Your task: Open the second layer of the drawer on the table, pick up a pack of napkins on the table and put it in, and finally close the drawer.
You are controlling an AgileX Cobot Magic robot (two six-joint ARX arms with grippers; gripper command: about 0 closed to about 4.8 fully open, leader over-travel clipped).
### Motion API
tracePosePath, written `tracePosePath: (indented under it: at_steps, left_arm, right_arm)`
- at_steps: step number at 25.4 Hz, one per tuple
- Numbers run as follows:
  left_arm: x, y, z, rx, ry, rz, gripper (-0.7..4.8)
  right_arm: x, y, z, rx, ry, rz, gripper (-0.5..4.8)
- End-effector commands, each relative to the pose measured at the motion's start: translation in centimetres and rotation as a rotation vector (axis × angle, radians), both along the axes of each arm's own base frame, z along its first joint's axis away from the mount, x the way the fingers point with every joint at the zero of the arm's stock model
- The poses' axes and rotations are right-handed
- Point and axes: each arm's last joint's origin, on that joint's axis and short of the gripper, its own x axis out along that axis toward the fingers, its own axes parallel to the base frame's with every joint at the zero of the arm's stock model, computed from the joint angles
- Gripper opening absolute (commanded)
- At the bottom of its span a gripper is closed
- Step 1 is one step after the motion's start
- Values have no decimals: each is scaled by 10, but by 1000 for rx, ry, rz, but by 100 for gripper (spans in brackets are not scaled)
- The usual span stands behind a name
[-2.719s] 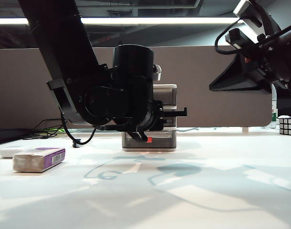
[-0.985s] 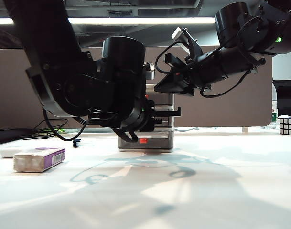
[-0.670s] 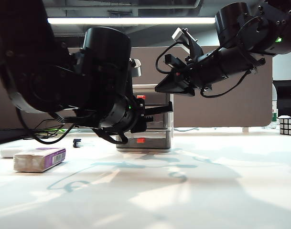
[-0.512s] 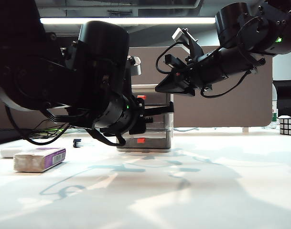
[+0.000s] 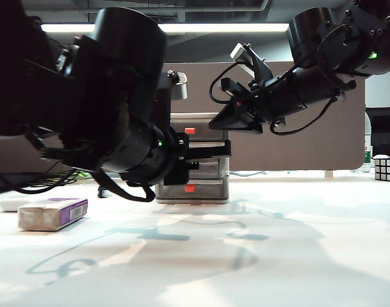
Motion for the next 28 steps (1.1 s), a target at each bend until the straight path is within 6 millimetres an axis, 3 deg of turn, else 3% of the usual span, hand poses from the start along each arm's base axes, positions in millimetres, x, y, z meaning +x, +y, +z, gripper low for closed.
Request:
tracePosePath:
  at_steps: [1, 5, 6, 8, 9, 13, 16, 21, 25, 27, 28]
  left_arm:
    - [-8, 5, -4, 40, 30, 0, -6]
    - [-8, 5, -4, 38, 37, -22, 18]
    - [-9, 4, -5, 37, 43, -40, 62]
    - [-10, 4, -7, 44, 70, -89, 220]
    - [-10, 4, -8, 56, 83, -97, 247]
    - [-21, 7, -9, 142, 152, -109, 251]
    - [-32, 18, 6, 150, 157, -114, 251]
    - [-53, 59, 34, 231, 222, -85, 251]
    - [-49, 86, 40, 284, 297, 1, 264]
    - [-43, 93, 41, 270, 308, 26, 358]
    - [-37, 99, 40, 255, 324, 40, 442]
  right_arm:
    - [1, -1, 4, 1, -27, -23, -5]
    - [1, -1, 4, 1, -27, -22, -5]
    - [1, -1, 4, 1, -27, -22, -5]
    - [1, -1, 4, 2, -27, -22, -5]
    - [1, -1, 4, 1, -27, -22, -5]
    - [1, -1, 4, 2, -26, -19, -5]
    - [1, -1, 3, 0, -18, -16, -5]
    - [0, 0, 2, 9, 3, 24, -5]
    - [-1, 0, 2, 21, 16, 40, -5]
    - [-1, 0, 2, 29, 26, 37, -5]
    - [-1, 0, 2, 31, 28, 44, -5]
